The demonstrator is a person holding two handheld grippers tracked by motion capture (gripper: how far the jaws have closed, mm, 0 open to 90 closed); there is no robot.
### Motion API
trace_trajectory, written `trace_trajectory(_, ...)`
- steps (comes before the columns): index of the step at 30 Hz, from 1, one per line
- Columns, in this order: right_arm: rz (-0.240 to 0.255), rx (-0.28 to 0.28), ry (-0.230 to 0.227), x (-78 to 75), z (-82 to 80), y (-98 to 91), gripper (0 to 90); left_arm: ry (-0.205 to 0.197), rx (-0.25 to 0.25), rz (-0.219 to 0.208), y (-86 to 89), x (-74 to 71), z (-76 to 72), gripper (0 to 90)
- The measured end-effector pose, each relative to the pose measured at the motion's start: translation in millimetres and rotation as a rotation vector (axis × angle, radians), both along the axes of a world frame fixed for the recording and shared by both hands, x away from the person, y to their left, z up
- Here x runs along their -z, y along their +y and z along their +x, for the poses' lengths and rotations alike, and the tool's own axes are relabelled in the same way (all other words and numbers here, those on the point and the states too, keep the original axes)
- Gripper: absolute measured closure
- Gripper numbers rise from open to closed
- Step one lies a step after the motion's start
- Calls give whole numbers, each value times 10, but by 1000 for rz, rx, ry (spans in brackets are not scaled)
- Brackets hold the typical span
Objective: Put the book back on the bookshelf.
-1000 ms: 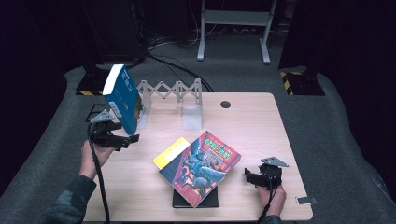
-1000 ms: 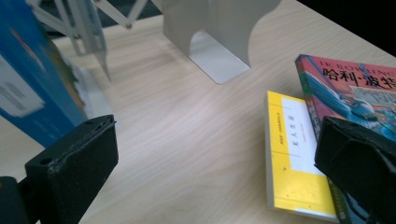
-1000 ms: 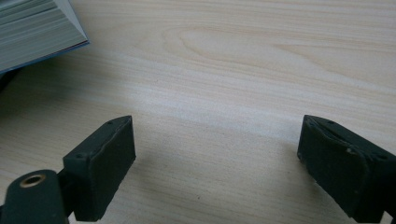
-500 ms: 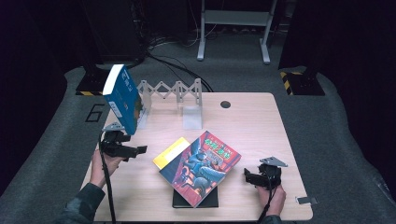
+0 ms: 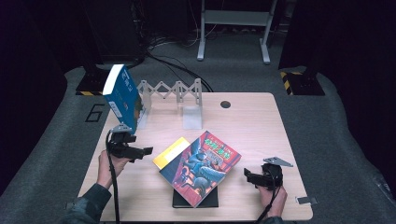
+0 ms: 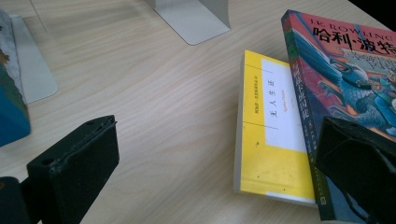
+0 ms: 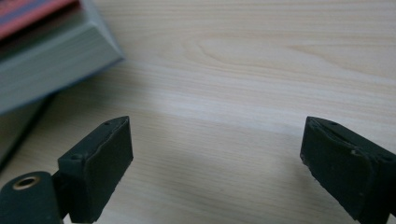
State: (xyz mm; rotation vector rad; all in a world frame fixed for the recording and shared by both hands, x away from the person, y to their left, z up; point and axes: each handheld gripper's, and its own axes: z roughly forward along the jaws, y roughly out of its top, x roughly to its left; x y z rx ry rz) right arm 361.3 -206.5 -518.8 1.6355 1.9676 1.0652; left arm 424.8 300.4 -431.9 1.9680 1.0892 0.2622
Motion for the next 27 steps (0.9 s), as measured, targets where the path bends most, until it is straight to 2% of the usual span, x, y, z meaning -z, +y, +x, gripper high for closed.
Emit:
trace_trajectory(1,8,-3,1,-33,-12,23,85,-9,-8,14,-26,7,-2,0)
trace_trajectory(2,21,-33,-2,-89,-22,66,84,-6,0,14,-37,12,3,0)
trace_trajectory(6,25,-99,-15,-297,-76,276,84,-7,3,41,-121,41,3,0)
trace_trajectory(8,50,-133,-23,-375,-96,359,84,-8,1,54,-175,64,-4,0)
trace_trajectory(11,73,-156,-26,-478,-132,485,84,-8,7,95,-244,105,-18,0)
trace_trajectory(12,80,-164,-20,-506,-144,532,83,-11,5,96,-258,118,-19,0)
trace_trajectory(14,81,-191,-3,-540,-164,644,80,-11,-6,98,-295,157,-36,0)
trace_trajectory(16,71,-211,26,-547,-188,772,81,-13,-3,130,-334,196,-49,0)
trace_trajectory(17,66,-224,29,-541,-190,811,81,-12,15,160,-352,214,-56,0)
trace_trajectory(18,57,-225,51,-527,-195,881,81,-10,7,156,-374,229,-62,0)
trace_trajectory(20,48,-231,73,-493,-185,962,68,-15,15,180,-428,272,-76,0)
trace_trajectory(24,33,-221,72,-478,-161,995,62,-2,32,215,-515,387,-106,0)
trace_trajectory(25,42,-215,85,-478,-162,996,63,-3,37,226,-537,421,-126,0)
trace_trajectory(27,39,-219,89,-477,-150,995,64,-2,31,212,-527,445,-151,0)
